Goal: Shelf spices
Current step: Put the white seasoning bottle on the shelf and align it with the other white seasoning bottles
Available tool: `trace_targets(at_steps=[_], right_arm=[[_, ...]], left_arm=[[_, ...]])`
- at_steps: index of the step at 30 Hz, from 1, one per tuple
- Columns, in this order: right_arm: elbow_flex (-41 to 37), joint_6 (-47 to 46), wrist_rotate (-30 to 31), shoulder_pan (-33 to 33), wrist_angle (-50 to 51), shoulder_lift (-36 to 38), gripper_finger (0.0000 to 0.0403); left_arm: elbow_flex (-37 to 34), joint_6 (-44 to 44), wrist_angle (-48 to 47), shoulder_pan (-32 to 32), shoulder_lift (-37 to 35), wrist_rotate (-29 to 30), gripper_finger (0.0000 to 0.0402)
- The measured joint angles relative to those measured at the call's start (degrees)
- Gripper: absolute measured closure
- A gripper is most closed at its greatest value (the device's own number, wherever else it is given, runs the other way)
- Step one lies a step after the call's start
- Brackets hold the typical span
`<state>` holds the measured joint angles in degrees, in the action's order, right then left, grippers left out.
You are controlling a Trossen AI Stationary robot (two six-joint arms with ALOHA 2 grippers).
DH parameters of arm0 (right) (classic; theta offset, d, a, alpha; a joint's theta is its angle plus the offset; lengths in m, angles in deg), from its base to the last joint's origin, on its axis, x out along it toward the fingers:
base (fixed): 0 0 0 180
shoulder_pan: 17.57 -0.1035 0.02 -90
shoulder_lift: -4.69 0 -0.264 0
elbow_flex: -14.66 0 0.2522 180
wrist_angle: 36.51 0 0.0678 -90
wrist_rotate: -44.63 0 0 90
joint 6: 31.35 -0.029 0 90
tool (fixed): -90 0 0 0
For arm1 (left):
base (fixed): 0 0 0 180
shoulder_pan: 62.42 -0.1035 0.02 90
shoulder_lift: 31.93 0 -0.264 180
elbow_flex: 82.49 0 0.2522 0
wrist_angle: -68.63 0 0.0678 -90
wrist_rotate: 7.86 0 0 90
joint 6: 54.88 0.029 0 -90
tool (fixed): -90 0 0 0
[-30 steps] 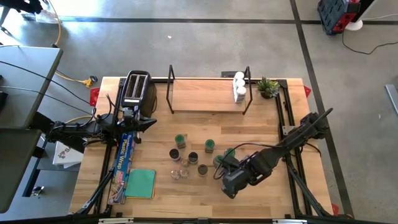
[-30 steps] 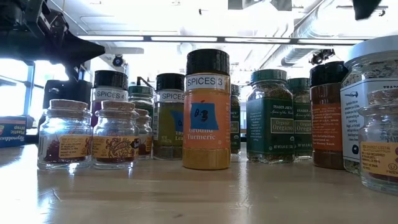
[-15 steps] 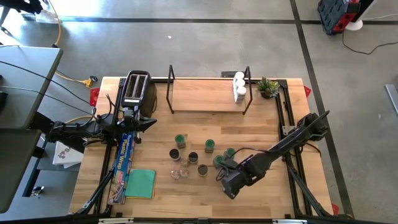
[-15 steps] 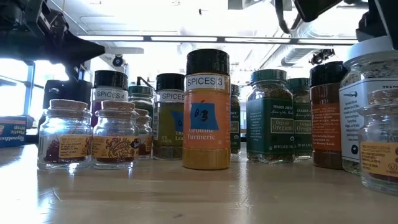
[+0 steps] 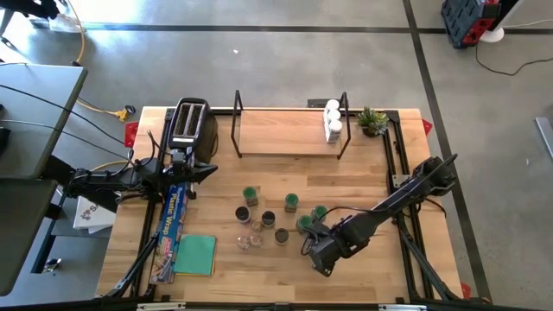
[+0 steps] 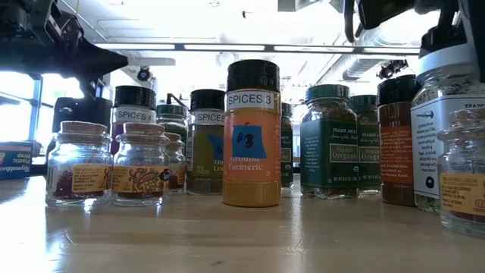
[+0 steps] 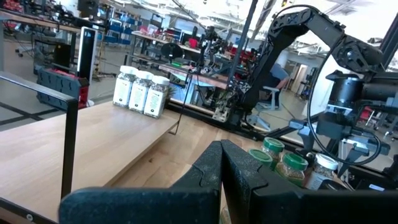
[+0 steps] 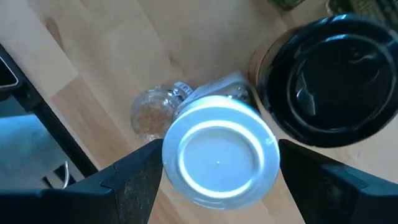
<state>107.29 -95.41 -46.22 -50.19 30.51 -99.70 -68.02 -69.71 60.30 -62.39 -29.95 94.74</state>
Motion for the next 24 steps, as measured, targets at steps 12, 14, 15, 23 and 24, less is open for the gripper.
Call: trace_targets(at_steps=[12,14,15,23,24], right_arm=[[0.00,-1.99,3.82,0.11,0.03,-0.01,0.0116],[0.00,-2.94,3.88,0.12,0.01,0.00,0.0141],[0.00,-2.96,3.88,0.11,0.01,-0.01,0.0156],[0.99,-1.35,-0.02,0.20,1.21,0.17,0.0216],[1.53,-0.21,-1.59,0.19,1.95,0.30,0.0216]], left_arm=[[0.00,0.00,0.00,0.00,0.00,0.00,0.0401],[0.00,0.00,0.00,0.00,0.00,0.00,0.0401],[0.00,0.00,0.00,0.00,0.00,0.00,0.0401],[0.00,0.00,-0.02,0.00,0.00,0.00,0.0401],[0.00,0.00,-0.03,0.00,0.00,0.00,0.0401]])
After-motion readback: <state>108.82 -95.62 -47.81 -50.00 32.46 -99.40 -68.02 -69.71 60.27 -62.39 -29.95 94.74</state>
